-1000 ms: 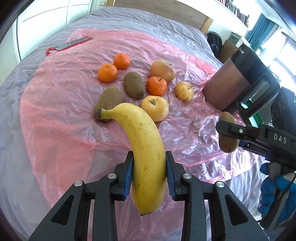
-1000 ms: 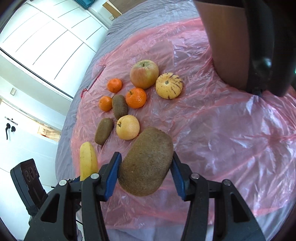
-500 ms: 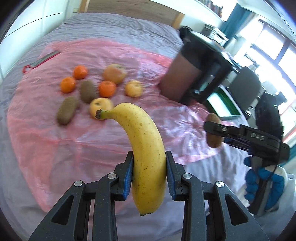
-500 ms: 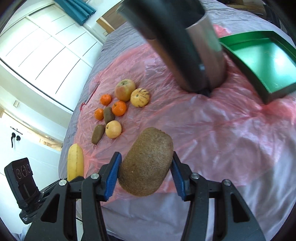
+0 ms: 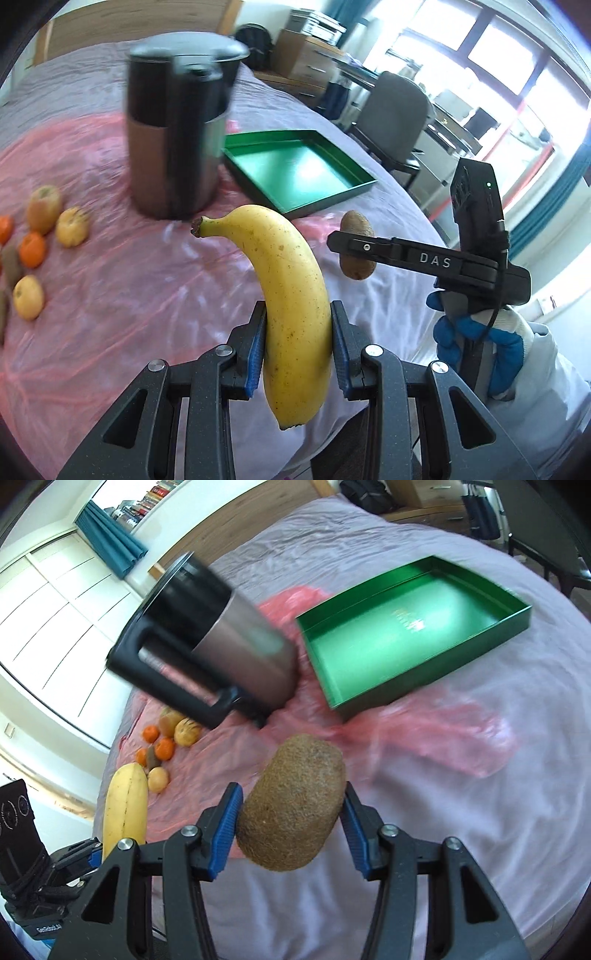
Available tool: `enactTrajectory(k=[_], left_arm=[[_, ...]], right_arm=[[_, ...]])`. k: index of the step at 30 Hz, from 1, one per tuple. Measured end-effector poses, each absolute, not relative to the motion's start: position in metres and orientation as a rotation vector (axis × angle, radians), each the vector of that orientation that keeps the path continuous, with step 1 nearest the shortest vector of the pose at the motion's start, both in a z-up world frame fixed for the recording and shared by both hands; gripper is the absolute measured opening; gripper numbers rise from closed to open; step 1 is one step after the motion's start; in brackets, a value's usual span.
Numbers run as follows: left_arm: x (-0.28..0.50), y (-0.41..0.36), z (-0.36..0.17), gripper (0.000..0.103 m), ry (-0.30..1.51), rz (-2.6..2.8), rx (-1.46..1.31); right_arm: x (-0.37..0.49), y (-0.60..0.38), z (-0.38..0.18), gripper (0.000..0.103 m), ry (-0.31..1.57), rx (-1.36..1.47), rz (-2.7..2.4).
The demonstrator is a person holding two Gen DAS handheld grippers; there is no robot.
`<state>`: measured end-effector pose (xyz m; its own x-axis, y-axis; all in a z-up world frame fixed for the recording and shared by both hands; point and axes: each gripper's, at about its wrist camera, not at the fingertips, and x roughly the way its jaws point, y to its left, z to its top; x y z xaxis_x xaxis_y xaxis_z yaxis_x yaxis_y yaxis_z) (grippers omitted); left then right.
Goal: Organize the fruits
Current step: 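Carry the banana and kiwi over to the green tray with both tools, then open the left tool on the banana while the right tool releases the kiwi in the tray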
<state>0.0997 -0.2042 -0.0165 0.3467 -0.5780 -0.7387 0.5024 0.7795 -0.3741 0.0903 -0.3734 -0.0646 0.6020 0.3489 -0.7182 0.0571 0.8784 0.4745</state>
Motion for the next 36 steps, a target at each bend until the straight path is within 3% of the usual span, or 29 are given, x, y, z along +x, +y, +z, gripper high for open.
enactTrajectory(k=[12, 20, 28, 36], left_arm=[[0.191, -0.329, -0.009, 0.028, 0.964, -0.721, 0.021], [0.280, -0.379, -0.048, 0.028, 0.993, -0.559, 0.069], [0.337, -0.391, -0.092, 0.028, 1.002, -0.394, 0.075], [0.345, -0.386, -0.122, 0.028, 1.045, -0.332, 0.085]], right_arm=[[0.166, -0.476, -0.046, 0.035, 0.828, 0.346, 0.038], [0.275, -0.522, -0.057, 0.035, 0.832, 0.259, -0.040], [0.351, -0.545, -0.098, 0.036, 0.897, 0.181, -0.090], [0.361, -0.554, -0.120, 0.036, 0.944, 0.164, -0.109]])
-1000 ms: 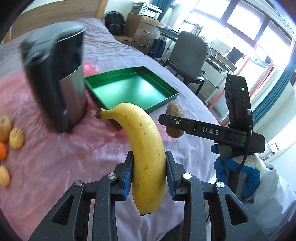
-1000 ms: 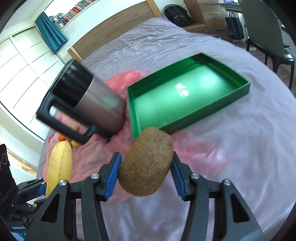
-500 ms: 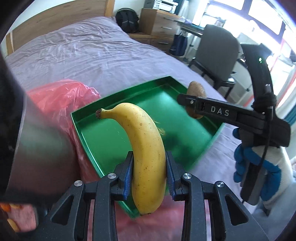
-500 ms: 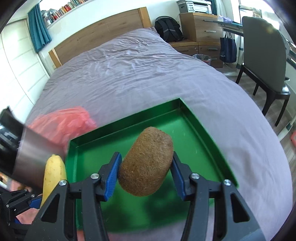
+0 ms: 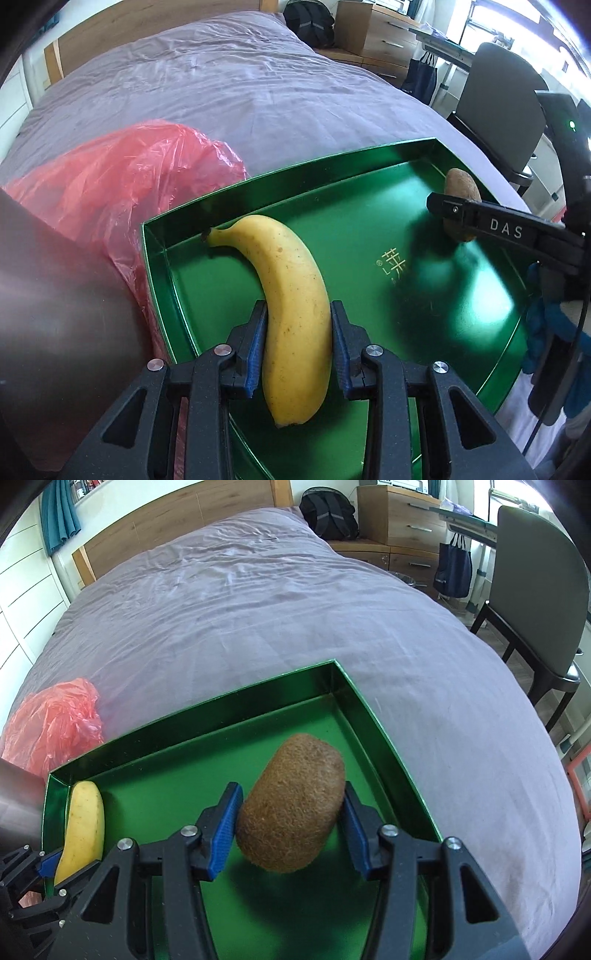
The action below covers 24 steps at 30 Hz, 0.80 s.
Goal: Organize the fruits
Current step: 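Open the left tool on the banana while the right tool releases the kiwi in the tray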
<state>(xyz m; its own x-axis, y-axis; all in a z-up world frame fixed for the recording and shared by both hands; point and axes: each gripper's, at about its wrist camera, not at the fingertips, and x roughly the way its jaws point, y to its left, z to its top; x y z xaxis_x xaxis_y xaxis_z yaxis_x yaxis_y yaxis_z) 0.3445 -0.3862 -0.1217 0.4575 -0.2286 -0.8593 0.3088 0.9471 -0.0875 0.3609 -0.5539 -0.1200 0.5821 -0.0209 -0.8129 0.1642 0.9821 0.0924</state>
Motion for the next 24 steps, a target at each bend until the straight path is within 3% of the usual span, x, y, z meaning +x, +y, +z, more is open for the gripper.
enactTrajectory(k=[5, 8, 10, 11, 12, 14, 24], left_arm=[[0.344, -0.386, -0.123, 0.028, 1.049, -0.334, 0.098], [0.342, -0.389, -0.122, 0.035, 1.049, -0.347, 0.122], [0.342, -0.393, -0.119, 0.050, 1.039, -0.353, 0.136], [0.340, -0.394, -0.117, 0.058, 1.025, -0.348, 0.150], [0.338, -0.395, -0.113, 0.059, 1.006, -0.341, 0.164], [0.333, -0.397, -0.104, 0.061, 0.979, -0.337, 0.189], [0.269, -0.391, -0.048, 0.065, 0.897, -0.447, 0.196]], right_arm=[[0.365, -0.550, -0.128, 0.036, 0.985, 0.111, -0.145], [0.367, -0.550, -0.129, 0.037, 0.997, 0.095, -0.165], [0.365, -0.551, -0.128, 0.050, 0.999, 0.103, -0.171], [0.364, -0.551, -0.127, 0.065, 1.000, 0.108, -0.169], [0.363, -0.551, -0.125, 0.074, 0.998, 0.110, -0.173], [0.357, -0.551, -0.119, 0.081, 0.984, 0.101, -0.186], [0.282, -0.547, -0.061, 0.081, 0.878, 0.144, -0.200]])
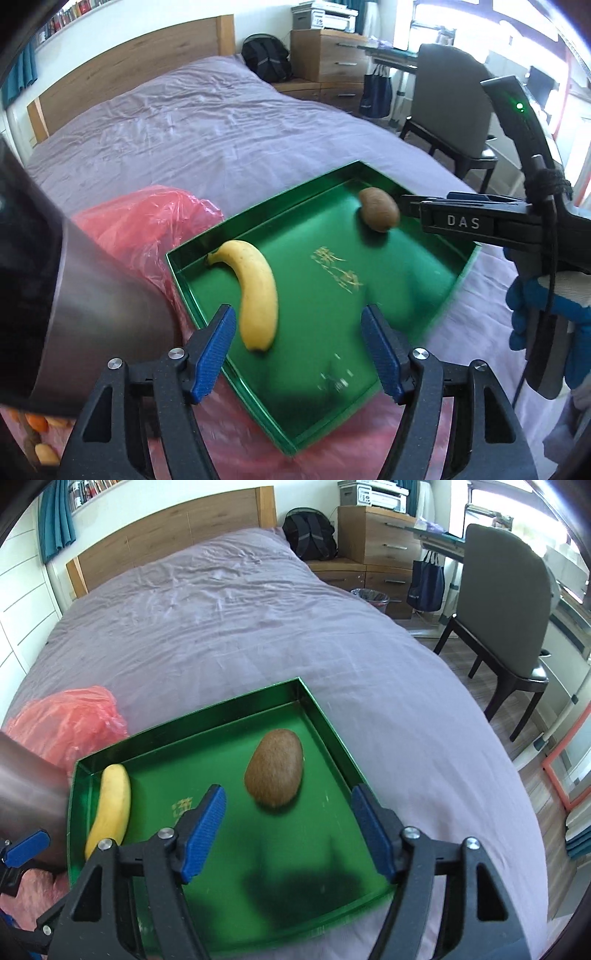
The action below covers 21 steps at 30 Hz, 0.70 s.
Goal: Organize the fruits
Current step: 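Open the left tool on the banana while the right tool releases the kiwi in the tray, then move both open tools back toward the remaining fruit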
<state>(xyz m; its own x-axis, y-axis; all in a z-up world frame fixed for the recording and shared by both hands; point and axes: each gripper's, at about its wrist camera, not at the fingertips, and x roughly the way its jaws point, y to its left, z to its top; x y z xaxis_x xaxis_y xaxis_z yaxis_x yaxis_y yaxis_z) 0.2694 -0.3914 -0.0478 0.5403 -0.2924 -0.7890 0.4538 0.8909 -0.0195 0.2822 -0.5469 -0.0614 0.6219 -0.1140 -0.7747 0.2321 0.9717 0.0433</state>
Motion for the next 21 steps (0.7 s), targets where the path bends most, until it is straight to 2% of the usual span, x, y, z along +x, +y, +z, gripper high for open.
enactTrajectory(k=[8, 9, 11, 21], left_arm=[[0.197, -0.359, 0.005, 0.067, 0.801, -0.510, 0.202], [0.191, -0.354, 0.010, 0.073, 0.791, -0.508, 0.199], [0.176, -0.342, 0.020, 0.080, 0.765, -0.506, 0.197], [0.120, -0.281, 0.035, 0.080, 0.745, -0.463, 0.194]], right_arm=[[0.198, -0.511, -0.031, 0.081, 0.821, 0.163, -0.181], [0.191, -0.505, -0.029, 0.081, 0.818, 0.158, -0.179], [0.173, -0.490, -0.022, 0.081, 0.810, 0.141, -0.167], [0.108, -0.421, 0.003, 0.081, 0.785, 0.138, -0.070]])
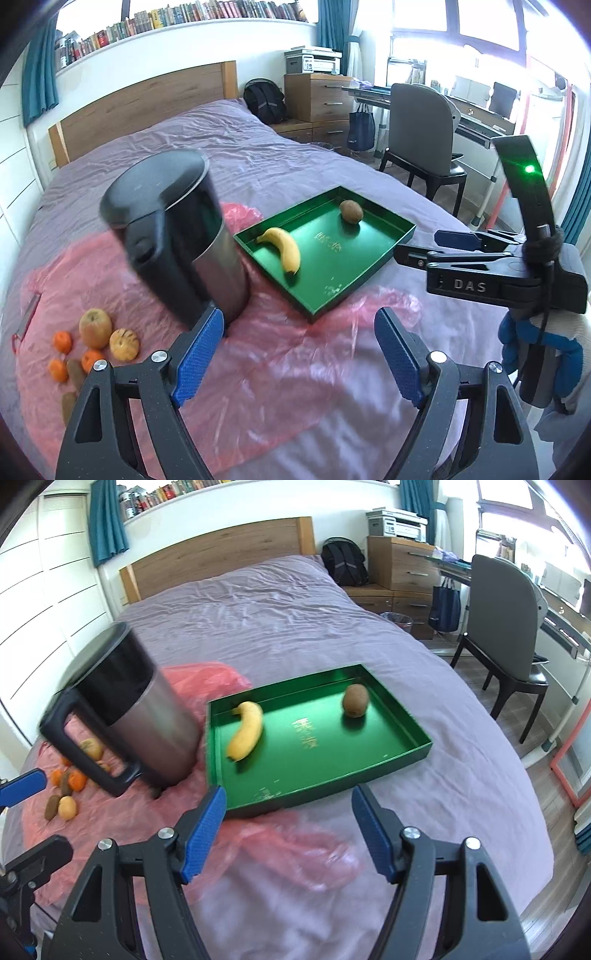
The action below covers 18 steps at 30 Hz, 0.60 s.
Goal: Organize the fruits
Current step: 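Move both open tools back toward the remaining fruit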
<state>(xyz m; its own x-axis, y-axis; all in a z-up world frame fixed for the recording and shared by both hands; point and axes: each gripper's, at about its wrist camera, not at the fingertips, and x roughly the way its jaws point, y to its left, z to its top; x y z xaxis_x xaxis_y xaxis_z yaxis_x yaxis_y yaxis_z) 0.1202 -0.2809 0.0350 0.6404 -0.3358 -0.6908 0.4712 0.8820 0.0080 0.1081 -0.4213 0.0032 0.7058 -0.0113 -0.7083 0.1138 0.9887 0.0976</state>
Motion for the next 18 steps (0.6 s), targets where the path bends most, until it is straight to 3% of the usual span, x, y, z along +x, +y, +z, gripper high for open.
enactTrajectory(k=[18], left_arm=[[0.074, -0.139, 0.014, 0.080, 0.757, -0.283, 0.127]], right_arm=[[0.049, -0.294, 0.014, 0.081, 0.787, 0.111, 0.068]])
